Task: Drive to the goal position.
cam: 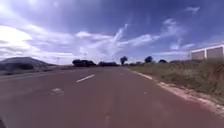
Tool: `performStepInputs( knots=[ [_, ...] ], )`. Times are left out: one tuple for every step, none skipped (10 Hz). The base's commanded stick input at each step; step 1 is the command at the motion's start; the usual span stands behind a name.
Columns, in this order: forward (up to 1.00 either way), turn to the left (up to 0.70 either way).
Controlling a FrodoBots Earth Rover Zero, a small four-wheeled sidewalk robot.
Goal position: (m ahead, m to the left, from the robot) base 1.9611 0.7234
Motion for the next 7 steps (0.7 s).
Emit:
performStepInputs(
  knots=[
    [1.0,-0.04],
    [1.0,0.0],
    [1.0,0.0],
    [1.0,0.0],
    [1.0,0.0],
    [1.0,0.0],
    [1.0,0.0]
  ],
)
